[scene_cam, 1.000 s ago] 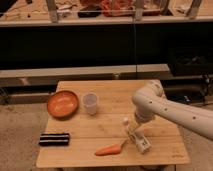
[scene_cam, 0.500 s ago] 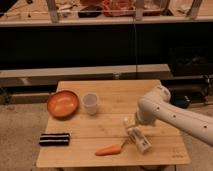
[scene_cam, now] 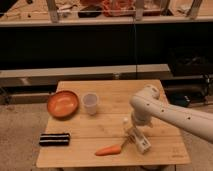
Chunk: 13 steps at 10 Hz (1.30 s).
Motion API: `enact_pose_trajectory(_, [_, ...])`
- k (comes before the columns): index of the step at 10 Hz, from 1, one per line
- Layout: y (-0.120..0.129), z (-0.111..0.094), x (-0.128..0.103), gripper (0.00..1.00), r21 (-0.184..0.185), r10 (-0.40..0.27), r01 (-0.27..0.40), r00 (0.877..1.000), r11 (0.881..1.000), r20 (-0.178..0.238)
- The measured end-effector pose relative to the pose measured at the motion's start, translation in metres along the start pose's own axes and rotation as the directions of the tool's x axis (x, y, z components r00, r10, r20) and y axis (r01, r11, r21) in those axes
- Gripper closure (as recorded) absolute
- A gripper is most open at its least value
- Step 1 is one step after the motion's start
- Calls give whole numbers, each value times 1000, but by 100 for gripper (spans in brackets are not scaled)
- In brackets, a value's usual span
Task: Stand the bottle upright
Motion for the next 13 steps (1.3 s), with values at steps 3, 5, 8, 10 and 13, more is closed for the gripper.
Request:
enact_pose_trajectory(3, [0, 17, 1, 20, 11, -29, 29, 1000, 1000, 7])
enact_pose_trajectory(5, [6, 29, 0, 27, 41, -29, 27, 999, 999, 30])
enact_pose_trajectory(8, [4, 35, 4, 56, 43, -36, 34, 998, 998, 47])
enact_pose_trajectory(10, [0, 37, 6, 66, 29, -47, 45, 997, 999, 59])
enact_pose_trajectory(13, [-7, 37, 10, 66, -4, -109, 110, 991, 994, 81])
